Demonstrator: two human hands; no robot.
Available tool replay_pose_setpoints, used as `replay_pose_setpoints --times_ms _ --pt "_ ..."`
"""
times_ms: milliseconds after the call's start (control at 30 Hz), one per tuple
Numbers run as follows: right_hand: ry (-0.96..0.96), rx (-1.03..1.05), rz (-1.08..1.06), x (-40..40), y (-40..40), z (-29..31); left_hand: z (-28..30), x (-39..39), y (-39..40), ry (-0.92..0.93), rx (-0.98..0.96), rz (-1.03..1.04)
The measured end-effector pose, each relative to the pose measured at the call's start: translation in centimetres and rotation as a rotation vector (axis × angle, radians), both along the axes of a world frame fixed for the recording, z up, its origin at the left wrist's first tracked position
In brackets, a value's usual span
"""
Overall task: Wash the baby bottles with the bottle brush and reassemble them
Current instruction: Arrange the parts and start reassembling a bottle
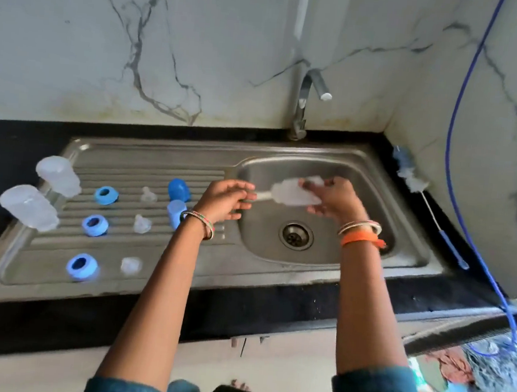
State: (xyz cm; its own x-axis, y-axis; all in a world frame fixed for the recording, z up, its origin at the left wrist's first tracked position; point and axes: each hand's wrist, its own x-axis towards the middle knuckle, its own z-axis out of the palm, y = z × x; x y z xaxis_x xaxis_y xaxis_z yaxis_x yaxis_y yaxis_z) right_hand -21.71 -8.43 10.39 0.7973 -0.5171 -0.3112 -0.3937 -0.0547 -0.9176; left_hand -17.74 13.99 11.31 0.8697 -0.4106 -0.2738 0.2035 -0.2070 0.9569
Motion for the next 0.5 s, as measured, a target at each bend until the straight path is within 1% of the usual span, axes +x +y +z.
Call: replay_pose_setpoints --times_ms 33,67,100,133,167,200,233,267,333,400,433,467,500 --pt "-0.051 0.216 0.062 0.0 -0.3 0.2 0.1 -0.3 0.3 0.019 -0.038 0.035" --pt "-0.054 0.325 0.083 -0.3 -0.3 -0.3 0.0 -0.4 0.5 0.026 -0.06 0.074" --pt "0.11 0.234 0.123 -1.2 0.6 -0.9 0.0 -0.6 0.5 0.027 -0.068 0.11" --pt "0.317 -0.086 0.095 -2.0 1.4 -2.1 -0.2 -0.7 0.7 0.028 -0.057 0.13" --pt "0.447 -0.377 0.028 -2.7 2.1 -3.3 -0.2 -1.0 0.8 0.029 -0.027 0.126" --pt "0.439 -0.449 -0.049 -3.2 2.8 -4.1 -0.1 -1.3 0.9 0.026 0.022 0.102" --pt "0.352 -0.366 -0.121 -3.3 3.6 -4.1 0.0 -1.5 0.9 0.037 0.057 0.069" --pt "0.249 -0.258 -0.18 -3.4 4.3 -4.1 -0.3 -1.9 0.9 0.088 0.069 0.051" --pt "0.05 -0.036 -0.249 -3.0 5.5 -3.4 0.0 -2.4 0.6 0.188 0.023 0.072" --pt "-0.092 0.299 -0.234 -2.6 7.4 -3.6 0.1 -2.4 0.4 0.235 -0.066 0.124" --pt "-0.132 0.422 -0.201 -2.7 8.5 -3.8 0.0 -2.1 0.5 0.25 -0.128 0.161" --pt "-0.13 0.45 -0.147 -3.0 9.6 -3.8 -0.1 -1.7 0.7 0.268 -0.192 0.2" --pt "-0.102 0.398 -0.062 -3.3 10.5 -3.9 -0.2 -1.4 1.3 0.292 -0.25 0.228"
